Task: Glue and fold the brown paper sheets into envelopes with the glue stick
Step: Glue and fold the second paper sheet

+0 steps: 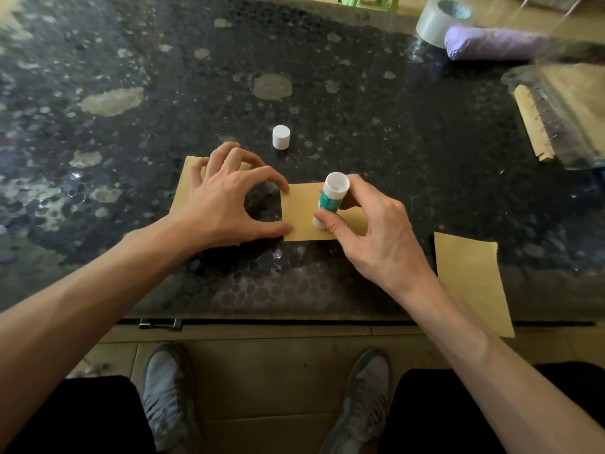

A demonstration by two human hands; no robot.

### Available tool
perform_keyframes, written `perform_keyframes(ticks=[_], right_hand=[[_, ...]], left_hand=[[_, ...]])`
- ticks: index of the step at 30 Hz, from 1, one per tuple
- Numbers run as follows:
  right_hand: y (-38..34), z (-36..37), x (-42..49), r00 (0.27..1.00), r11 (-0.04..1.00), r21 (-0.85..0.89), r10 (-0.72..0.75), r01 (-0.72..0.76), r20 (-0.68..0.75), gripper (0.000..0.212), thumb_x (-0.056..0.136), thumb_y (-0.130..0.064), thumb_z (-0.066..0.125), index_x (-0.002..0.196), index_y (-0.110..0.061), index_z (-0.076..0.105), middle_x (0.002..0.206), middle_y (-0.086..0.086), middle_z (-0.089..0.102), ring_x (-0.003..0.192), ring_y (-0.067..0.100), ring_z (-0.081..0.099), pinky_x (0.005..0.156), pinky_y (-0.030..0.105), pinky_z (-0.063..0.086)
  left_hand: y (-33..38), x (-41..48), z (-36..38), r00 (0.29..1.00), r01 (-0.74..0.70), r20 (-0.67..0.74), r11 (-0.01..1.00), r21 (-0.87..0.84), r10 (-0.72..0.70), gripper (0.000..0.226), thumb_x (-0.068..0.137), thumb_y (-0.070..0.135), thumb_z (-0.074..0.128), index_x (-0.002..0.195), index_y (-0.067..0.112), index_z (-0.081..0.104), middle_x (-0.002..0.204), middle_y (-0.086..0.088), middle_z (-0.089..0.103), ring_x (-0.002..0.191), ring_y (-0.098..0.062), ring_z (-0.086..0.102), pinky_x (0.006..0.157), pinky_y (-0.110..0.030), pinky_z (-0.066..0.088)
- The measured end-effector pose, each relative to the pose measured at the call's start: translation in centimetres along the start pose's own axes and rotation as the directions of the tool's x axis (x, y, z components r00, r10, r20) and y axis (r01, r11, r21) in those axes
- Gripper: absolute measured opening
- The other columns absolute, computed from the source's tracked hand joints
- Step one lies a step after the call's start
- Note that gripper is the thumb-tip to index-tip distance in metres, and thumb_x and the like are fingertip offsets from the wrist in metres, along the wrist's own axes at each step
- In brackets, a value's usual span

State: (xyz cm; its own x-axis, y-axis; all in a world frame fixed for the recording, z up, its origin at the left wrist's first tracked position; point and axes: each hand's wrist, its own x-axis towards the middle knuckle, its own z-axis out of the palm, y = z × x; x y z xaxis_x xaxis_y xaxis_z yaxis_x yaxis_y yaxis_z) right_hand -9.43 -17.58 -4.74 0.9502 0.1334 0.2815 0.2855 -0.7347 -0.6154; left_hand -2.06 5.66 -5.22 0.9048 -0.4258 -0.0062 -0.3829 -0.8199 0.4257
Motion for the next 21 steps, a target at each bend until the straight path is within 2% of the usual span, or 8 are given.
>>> perform_keyframes(ticks=[6, 11, 18, 21], right_hand=[[0.2, -0.2, -0.3, 0.999, 1.0, -0.021, 0.017, -0.017, -0.034, 0.029, 0.098, -0.033, 0.074, 0.117, -0.014, 0.062, 0.107, -0.007, 0.065, 0.101, 0.005, 0.057, 0.084, 0.004, 0.043], [0.3, -0.6, -0.4, 1.0, 0.999, -0.031, 0.027, -0.027, -0.005, 0.027, 0.099, -0.032, 0.072, 0.116, -0.014, 0.061, 0.106, -0.008, 0.063, 0.095, 0.004, 0.058, 0.081, 0.005, 0.042], [0.5, -1.4, -0.8, 0.998, 0.998, -0.036, 0.051, -0.05, 0.031, 0.025, 0.098, -0.02, 0.071, 0.12, -0.01, 0.062, 0.101, -0.008, 0.064, 0.086, -0.01, 0.056, 0.075, 0.002, 0.038], [0.7, -1.6, -0.9, 0.997, 0.997, -0.043, 0.062, -0.061, 0.035, 0.025, 0.098, -0.016, 0.07, 0.121, -0.009, 0.062, 0.099, -0.009, 0.063, 0.087, -0.015, 0.055, 0.073, 0.002, 0.039]], left_hand=[[0.0, 0.0, 0.1, 1.0, 0.004, 0.007, 1.0, -0.005, -0.004, 0.061, 0.066, 0.079, 0.072, 0.121, 0.055, 0.061, 0.136, 0.013, 0.04, 0.152, -0.018, 0.01, 0.12, -0.05, 0.01], [-0.1, 0.0, 0.0, 1.0, 0.007, 0.021, 1.0, -0.002, -0.007, 0.062, 0.065, 0.08, 0.07, 0.121, 0.055, 0.06, 0.137, 0.013, 0.039, 0.153, -0.019, 0.01, 0.12, -0.051, 0.009], [-0.1, 0.1, 0.1, 1.0, 0.002, 0.019, 1.0, 0.0, -0.002, 0.062, 0.066, 0.08, 0.072, 0.122, 0.055, 0.06, 0.137, 0.012, 0.039, 0.153, -0.019, 0.009, 0.12, -0.051, 0.008], [-0.4, 0.1, 0.1, 0.999, -0.001, 0.04, 1.0, -0.005, 0.002, 0.072, 0.059, 0.092, 0.062, 0.121, 0.056, 0.059, 0.136, 0.013, 0.038, 0.152, -0.018, 0.009, 0.12, -0.052, 0.009]])
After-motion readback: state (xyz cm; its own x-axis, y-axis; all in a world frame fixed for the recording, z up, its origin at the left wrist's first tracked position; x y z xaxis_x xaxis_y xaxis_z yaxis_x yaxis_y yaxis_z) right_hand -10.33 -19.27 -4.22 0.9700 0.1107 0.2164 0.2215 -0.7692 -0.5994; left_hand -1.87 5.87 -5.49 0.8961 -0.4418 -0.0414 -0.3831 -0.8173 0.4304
